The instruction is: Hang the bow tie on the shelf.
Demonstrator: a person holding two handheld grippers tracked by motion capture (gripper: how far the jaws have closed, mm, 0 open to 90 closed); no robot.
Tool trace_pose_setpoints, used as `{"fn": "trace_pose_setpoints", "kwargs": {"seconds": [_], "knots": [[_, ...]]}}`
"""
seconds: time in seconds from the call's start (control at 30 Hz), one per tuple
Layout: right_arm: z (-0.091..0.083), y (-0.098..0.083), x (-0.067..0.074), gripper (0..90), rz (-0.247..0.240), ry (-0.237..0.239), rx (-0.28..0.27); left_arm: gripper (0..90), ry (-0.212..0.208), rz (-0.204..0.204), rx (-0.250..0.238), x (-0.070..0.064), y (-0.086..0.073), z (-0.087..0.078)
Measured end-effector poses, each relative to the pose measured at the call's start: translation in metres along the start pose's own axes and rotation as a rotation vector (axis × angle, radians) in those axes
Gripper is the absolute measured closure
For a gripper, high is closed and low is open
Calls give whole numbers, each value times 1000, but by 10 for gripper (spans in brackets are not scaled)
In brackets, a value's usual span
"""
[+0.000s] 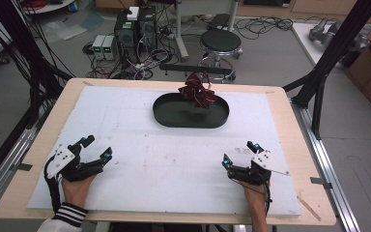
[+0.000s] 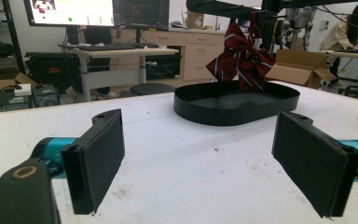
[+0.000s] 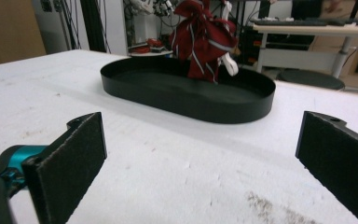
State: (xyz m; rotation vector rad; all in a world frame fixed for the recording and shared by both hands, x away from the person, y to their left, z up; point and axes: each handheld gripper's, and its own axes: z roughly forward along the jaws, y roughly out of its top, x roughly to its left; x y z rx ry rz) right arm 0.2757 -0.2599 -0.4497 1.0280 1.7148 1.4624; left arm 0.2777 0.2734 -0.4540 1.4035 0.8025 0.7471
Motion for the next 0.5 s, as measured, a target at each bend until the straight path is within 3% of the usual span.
{"fn": "trace_pose_setpoints", "kwargs": {"seconds": [0.43, 0.5], "knots": [[-2, -2, 4, 7, -42, -12, -29, 173, 0, 0, -7, -1, 0, 0], [-3, -2, 4, 7, -28, -20, -33, 173, 1, -1, -5, -1, 0, 0]]}}
